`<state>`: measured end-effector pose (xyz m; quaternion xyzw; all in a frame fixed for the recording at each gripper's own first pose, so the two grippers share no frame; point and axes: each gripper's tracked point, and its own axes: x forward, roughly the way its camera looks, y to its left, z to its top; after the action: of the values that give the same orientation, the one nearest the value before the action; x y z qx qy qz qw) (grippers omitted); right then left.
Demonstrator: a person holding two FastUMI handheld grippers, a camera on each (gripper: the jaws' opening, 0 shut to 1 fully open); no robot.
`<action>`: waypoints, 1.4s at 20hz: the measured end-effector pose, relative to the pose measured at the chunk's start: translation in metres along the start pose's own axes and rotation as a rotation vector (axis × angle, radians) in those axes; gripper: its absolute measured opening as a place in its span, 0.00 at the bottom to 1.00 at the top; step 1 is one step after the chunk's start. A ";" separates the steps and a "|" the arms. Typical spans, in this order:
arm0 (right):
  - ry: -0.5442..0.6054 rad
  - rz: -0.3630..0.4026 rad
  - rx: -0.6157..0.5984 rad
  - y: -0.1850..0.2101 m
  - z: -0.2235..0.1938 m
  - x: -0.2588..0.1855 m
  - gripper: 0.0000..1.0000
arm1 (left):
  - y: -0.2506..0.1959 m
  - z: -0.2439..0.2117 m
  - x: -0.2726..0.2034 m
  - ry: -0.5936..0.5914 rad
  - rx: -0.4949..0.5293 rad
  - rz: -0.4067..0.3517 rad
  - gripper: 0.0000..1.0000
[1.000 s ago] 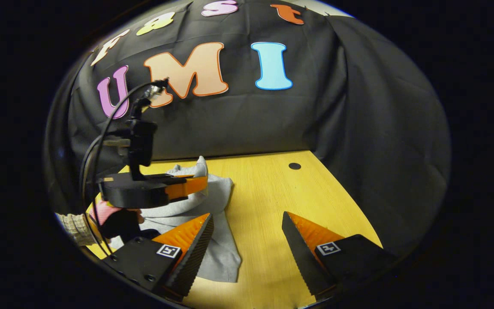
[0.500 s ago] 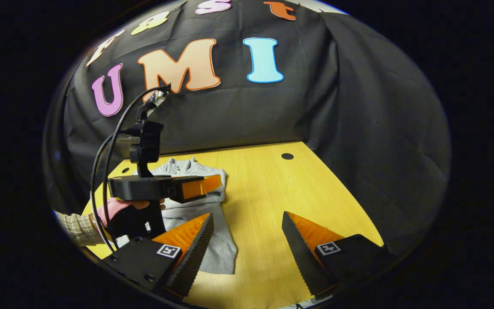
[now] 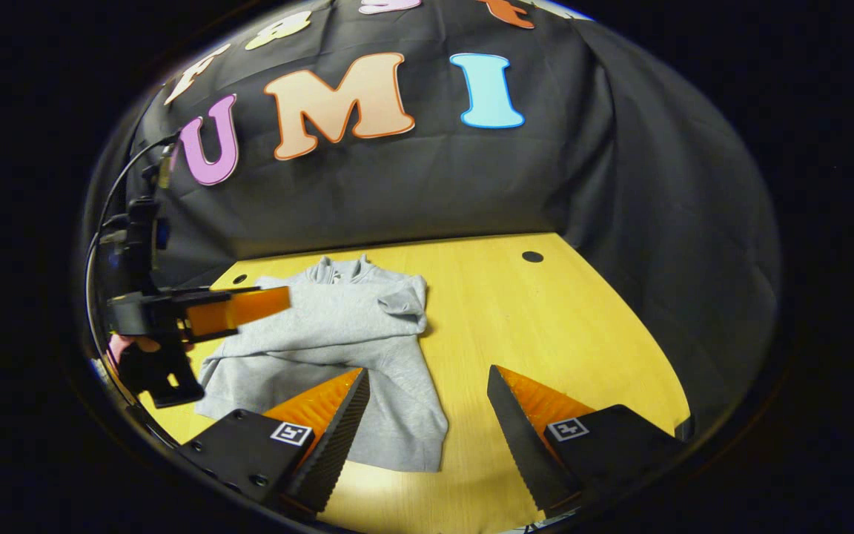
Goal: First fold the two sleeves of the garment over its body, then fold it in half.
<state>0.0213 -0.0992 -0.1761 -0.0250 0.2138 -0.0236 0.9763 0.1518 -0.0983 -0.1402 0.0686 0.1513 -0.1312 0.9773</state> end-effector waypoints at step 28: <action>0.272 0.043 -0.088 0.011 -0.150 0.043 0.89 | 0.131 -0.217 -0.146 0.304 -0.161 0.391 0.88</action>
<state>-0.0021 -0.0963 -0.3311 -0.0597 0.3455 0.0034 0.9365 -0.0065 0.0994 -0.2872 0.0373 0.2902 0.0844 0.9525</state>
